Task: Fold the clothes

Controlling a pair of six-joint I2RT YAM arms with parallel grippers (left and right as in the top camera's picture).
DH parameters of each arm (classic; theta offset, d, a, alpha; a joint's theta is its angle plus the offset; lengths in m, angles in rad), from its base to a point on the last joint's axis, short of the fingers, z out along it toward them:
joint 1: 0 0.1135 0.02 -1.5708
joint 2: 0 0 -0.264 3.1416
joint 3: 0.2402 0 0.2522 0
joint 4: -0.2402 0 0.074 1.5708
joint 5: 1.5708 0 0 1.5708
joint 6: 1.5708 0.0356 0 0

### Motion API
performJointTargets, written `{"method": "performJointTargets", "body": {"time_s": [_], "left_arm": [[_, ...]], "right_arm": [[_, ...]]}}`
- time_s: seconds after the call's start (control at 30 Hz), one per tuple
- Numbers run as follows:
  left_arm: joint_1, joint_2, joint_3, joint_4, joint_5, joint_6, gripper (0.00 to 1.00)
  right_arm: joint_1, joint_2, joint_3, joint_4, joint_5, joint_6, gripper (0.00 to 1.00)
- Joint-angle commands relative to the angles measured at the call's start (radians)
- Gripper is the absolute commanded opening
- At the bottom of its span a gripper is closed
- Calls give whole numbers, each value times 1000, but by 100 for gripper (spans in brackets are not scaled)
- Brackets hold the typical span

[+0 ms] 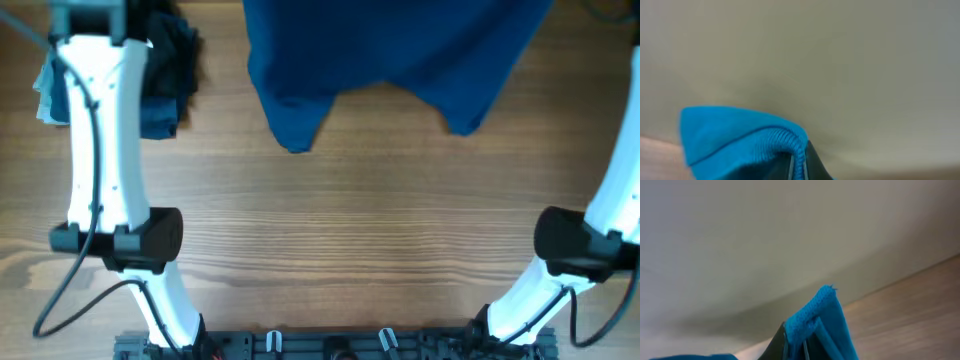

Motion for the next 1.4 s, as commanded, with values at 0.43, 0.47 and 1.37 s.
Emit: {"method": "performJointTargets", "body": {"time_s": [0.43,0.47,1.37], "left_arm": [[-101,-443,183,-696,-25,-36,4],[-108,-466,183,-711,-25,-38,4],[-80,-196,220,-137,-223,177,4]], "right_arm": [[-47,-369,143,-431,-17,10,4],[-47,-387,143,-438,-20,12,4],[-254,-69,149,155,-557,274,4]]}}
